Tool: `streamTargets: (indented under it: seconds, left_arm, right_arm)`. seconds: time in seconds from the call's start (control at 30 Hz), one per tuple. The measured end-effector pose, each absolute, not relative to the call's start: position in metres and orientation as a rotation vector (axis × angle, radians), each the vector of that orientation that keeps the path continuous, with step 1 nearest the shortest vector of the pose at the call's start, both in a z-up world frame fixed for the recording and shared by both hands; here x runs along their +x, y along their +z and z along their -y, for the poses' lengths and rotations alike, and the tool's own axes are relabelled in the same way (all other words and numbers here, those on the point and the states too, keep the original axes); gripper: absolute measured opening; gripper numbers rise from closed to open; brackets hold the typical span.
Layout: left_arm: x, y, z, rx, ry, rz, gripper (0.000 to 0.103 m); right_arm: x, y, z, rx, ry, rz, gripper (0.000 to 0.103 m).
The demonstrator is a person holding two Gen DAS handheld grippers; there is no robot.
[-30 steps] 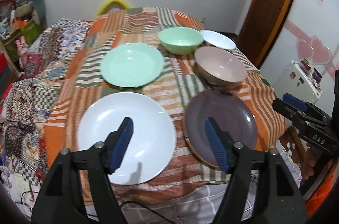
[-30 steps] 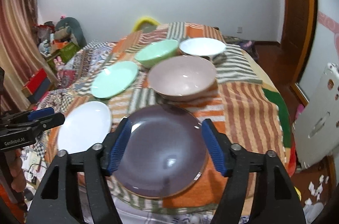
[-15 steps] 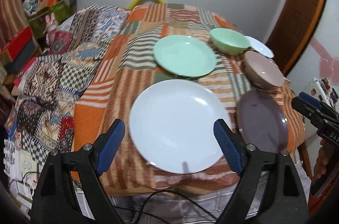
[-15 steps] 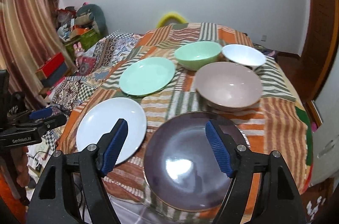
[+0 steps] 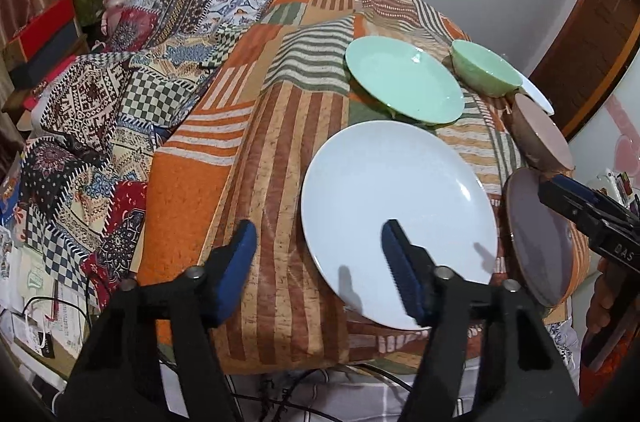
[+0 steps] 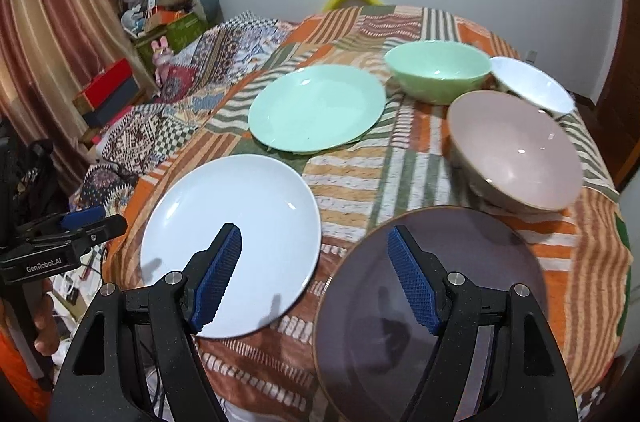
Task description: Organize plates and bowls
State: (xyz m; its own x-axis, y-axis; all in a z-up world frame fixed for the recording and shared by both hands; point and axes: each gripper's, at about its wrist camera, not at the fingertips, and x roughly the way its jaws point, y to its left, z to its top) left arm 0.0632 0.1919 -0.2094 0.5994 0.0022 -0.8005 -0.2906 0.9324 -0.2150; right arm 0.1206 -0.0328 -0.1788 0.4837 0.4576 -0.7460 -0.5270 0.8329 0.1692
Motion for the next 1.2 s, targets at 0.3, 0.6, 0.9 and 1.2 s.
streamTargets:
  seconds: [0.3,0.6,0.9,1.2]
  left_arm:
    - [0.072,-0.231,-0.201,-0.373,0.143,-0.948,0.032]
    - [0.078,-0.247,-0.204,-0.406,0.104,-0.992,0.029]
    - [0.086,-0.257,-0.205,-0.428,0.084,-1.018,0.023]
    - [0.091,-0.261,-0.206,-0.468,0.061,-1.034,0.020]
  right_arm:
    - [0.136,-0.202,0.016,-0.140,0.613,-0.955,0.041]
    - [0.153,-0.218,0.012,-0.145,0.611,-1.021,0.029]
    - [0.162,-0.231,0.008,-0.134,0.626,-1.064,0.025]
    - [0.161,-0.235,0.001,-0.177,0.676,-1.064,0.025]
